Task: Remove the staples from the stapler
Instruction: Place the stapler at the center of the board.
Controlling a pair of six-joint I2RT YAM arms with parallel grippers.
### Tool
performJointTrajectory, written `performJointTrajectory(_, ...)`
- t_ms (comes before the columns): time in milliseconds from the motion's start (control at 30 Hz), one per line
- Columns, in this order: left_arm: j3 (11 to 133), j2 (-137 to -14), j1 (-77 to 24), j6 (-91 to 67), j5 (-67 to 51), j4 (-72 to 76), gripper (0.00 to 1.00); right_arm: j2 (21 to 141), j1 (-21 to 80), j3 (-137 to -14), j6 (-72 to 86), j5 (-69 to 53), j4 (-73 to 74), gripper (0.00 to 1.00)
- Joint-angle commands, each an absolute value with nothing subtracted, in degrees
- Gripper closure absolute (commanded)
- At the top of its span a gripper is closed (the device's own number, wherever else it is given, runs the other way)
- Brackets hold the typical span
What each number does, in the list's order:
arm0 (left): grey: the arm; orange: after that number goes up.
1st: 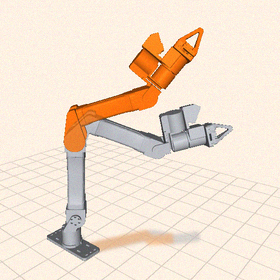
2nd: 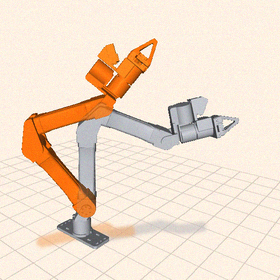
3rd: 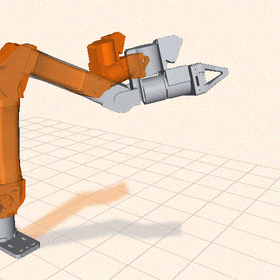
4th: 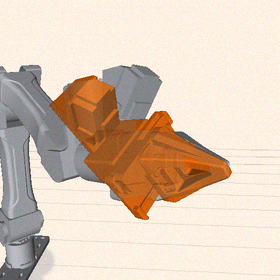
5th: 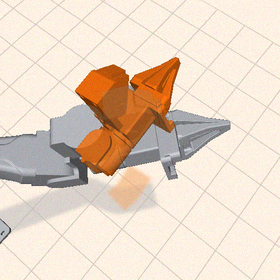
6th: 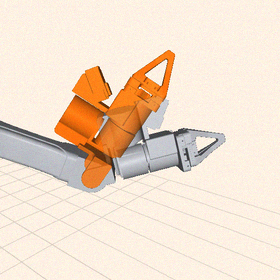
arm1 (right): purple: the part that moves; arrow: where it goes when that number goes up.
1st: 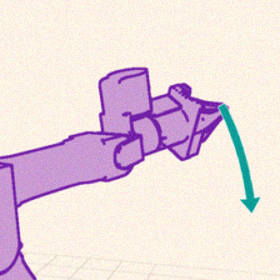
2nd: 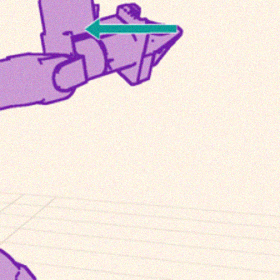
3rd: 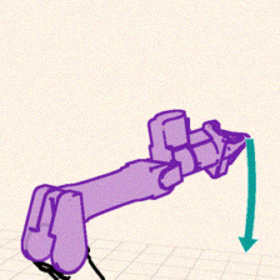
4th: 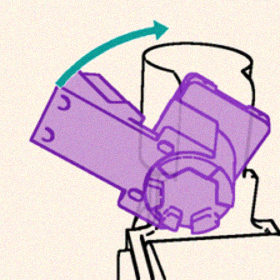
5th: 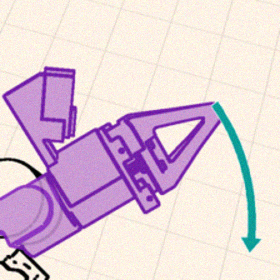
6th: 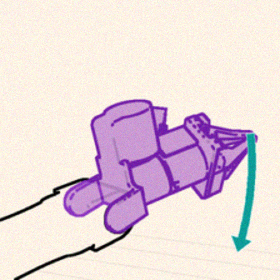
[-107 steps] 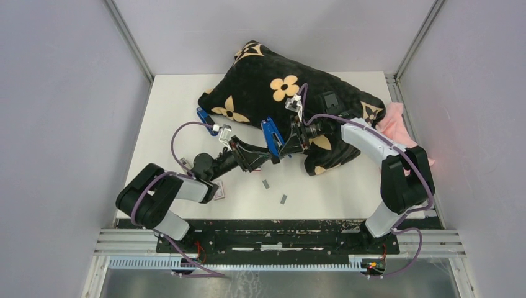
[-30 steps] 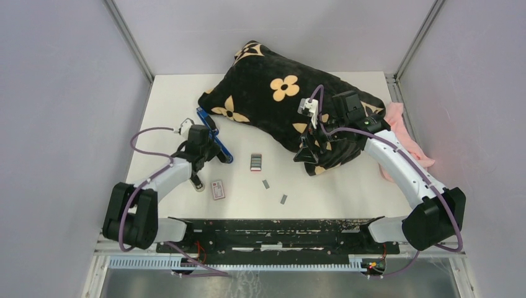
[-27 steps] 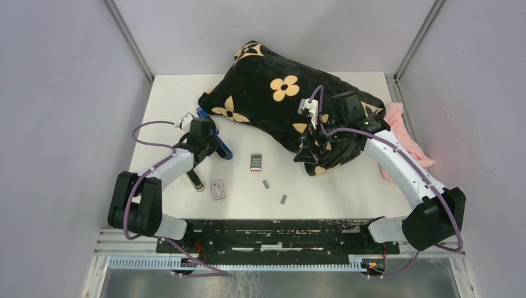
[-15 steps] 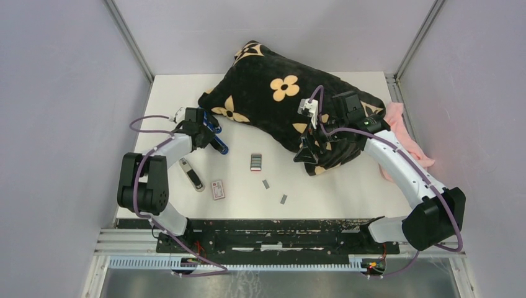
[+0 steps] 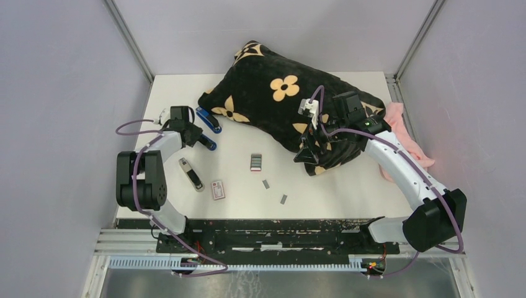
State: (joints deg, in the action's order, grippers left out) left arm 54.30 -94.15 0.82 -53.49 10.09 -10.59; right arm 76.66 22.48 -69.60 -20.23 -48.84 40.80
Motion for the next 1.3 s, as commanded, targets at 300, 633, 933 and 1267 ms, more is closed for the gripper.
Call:
performJointTrajectory(300, 50.05, -85.49, 0.71, -54.85, 8.13, -10.06, 0.20, 74.47, 22.39, -69.47, -20.33, -49.74, 39.40, 0.07)
performJointTrajectory(633, 40.11, -67.85, 0.64, -56.25, -1.39, -6.72, 0.05, 73.39, 22.16, -69.34, -20.48, -52.14, 39.55, 0.06)
performJointTrajectory(933, 34.56, -55.51, 0.78, -58.79, -4.92, -4.18, 0.01, 72.70, 22.20, -69.00, -20.39, -53.18, 39.49, 0.06)
performJointTrajectory(1267, 33.17, -45.80, 0.88, -55.73, -5.99, -5.60, 0.01, 72.56, 22.18, -68.92, -20.04, -54.43, 39.21, 0.06)
